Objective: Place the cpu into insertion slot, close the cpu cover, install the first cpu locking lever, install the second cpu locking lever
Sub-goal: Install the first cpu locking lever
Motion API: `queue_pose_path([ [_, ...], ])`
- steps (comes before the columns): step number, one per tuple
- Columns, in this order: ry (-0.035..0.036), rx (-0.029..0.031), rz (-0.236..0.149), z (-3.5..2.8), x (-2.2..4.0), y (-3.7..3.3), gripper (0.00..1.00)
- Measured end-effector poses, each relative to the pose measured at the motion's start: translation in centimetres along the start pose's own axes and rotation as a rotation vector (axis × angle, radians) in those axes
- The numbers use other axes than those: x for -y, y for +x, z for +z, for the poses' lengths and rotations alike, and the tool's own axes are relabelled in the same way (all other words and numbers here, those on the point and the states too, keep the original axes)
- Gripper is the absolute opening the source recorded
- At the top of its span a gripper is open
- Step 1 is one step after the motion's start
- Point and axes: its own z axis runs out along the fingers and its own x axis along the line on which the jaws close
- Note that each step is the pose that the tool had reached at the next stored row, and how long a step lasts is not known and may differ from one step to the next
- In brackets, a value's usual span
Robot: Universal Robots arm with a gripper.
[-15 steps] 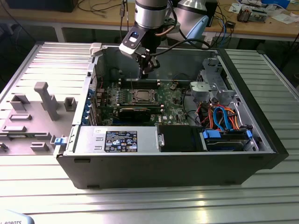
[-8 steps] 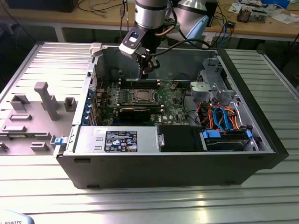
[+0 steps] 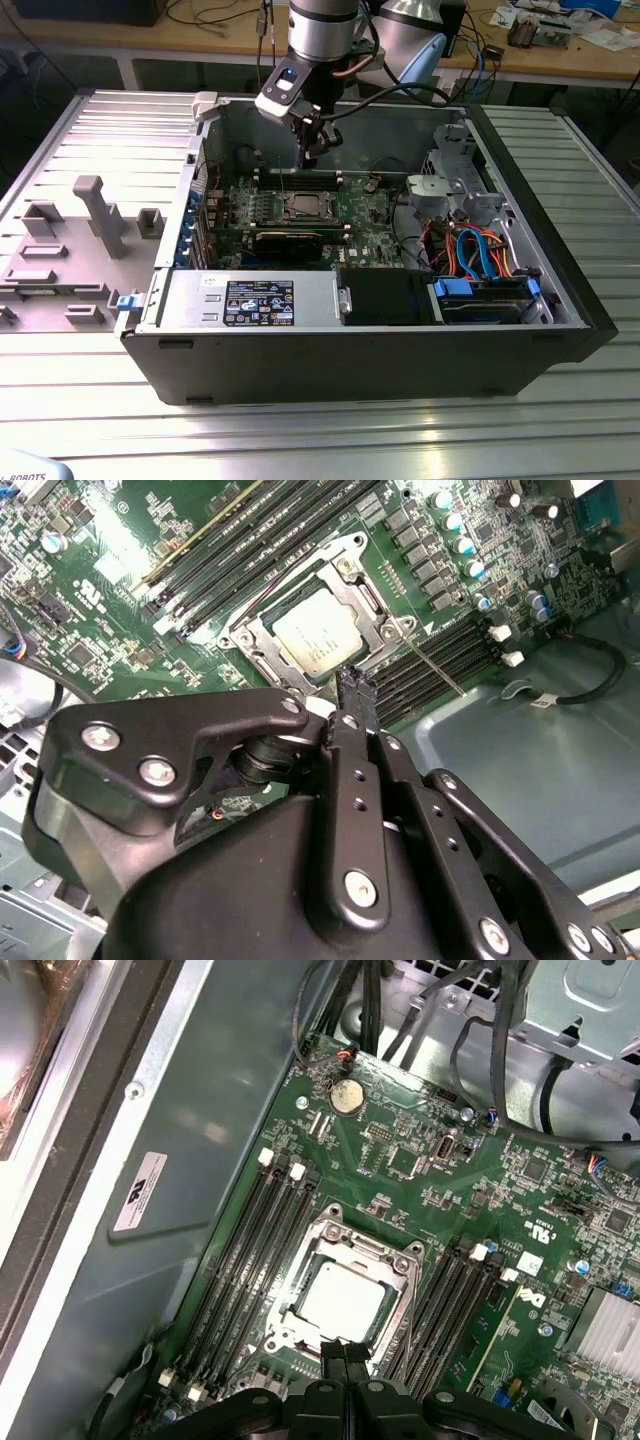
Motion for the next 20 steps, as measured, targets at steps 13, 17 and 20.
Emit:
queue_pose_path([
  [13, -0.0263, 0.0173, -0.36, 0.46, 0.09, -0.03, 0.11],
  [17, -0.0211, 0.0173, -0.507, 0.7, 0.09, -0.04, 0.11],
  [20, -0.0206, 0.0172, -0.529, 0.72, 0.09, -0.04, 0.11],
])
